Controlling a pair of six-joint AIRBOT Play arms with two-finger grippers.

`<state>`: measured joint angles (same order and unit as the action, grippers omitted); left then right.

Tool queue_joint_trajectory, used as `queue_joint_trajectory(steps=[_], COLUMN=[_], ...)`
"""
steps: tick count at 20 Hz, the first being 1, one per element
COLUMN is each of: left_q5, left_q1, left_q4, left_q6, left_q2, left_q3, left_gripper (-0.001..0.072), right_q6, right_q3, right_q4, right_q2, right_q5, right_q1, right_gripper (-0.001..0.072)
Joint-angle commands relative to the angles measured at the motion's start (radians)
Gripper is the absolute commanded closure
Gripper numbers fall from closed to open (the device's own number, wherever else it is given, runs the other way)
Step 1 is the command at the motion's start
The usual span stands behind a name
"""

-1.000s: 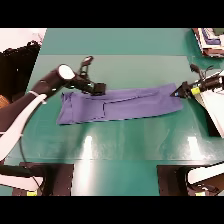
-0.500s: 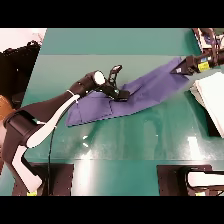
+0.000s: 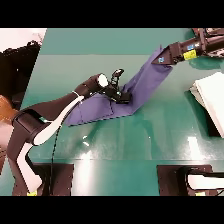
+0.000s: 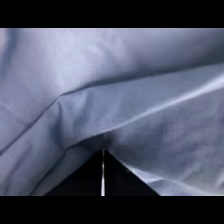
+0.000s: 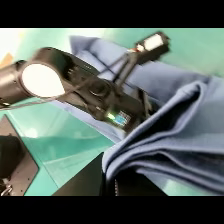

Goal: Fold the shirts.

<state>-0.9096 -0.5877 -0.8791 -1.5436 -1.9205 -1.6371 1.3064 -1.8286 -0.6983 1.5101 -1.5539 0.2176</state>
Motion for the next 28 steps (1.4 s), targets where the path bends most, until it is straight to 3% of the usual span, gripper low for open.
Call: queue_joint_trajectory(steps=[1,8,13,14,15,16,19,23,28], left_q5=[-0.058,-0.238,-0.297,-0.301,-0.307,-0.315,-0.361,-0.386,-0.391], left_q1=[0.034,0.325,0.538,0.569,0.596,0.617,0.640,0.638,0.638], left_q4=[-0.019,-0.233,-0.304,-0.304,-0.304,-0.304,-0.308,-0.309,-0.302], left_q6=[0.009,0.033,0.061,0.059,0.060,0.059,0.060,0.060,0.060], left_q2=[0.042,0.319,0.509,0.533,0.554,0.568,0.581,0.581,0.581], left_q3=[-0.011,-0.010,-0.010,-0.010,-0.010,-0.010,-0.010,-0.008,-0.007], left_gripper=[0.0683,0.0682,0.0682,0.0682,0.0682,0.0682,0.0682,0.0682,0.0682], right_q6=[-0.018,-0.087,-0.175,-0.188,-0.190,-0.190,-0.185,-0.148,-0.117], right_q3=[-0.006,-0.006,-0.095,-0.150,-0.208,-0.248,-0.217,0.028,0.422], right_q4=[0.034,0.053,0.053,0.052,0.051,0.052,0.041,-0.071,-0.140], right_q2=[-0.001,0.047,0.270,0.330,0.387,0.426,0.424,0.290,0.122], right_q5=[0.010,0.166,0.377,0.377,0.373,0.364,0.323,0.237,0.304], right_q1=[0.051,0.279,0.561,0.606,0.645,0.667,0.655,0.495,0.196], right_gripper=[0.0695,0.0694,0.0685,0.0577,0.0316,0.0141,0.0150,0.0181,0.0180])
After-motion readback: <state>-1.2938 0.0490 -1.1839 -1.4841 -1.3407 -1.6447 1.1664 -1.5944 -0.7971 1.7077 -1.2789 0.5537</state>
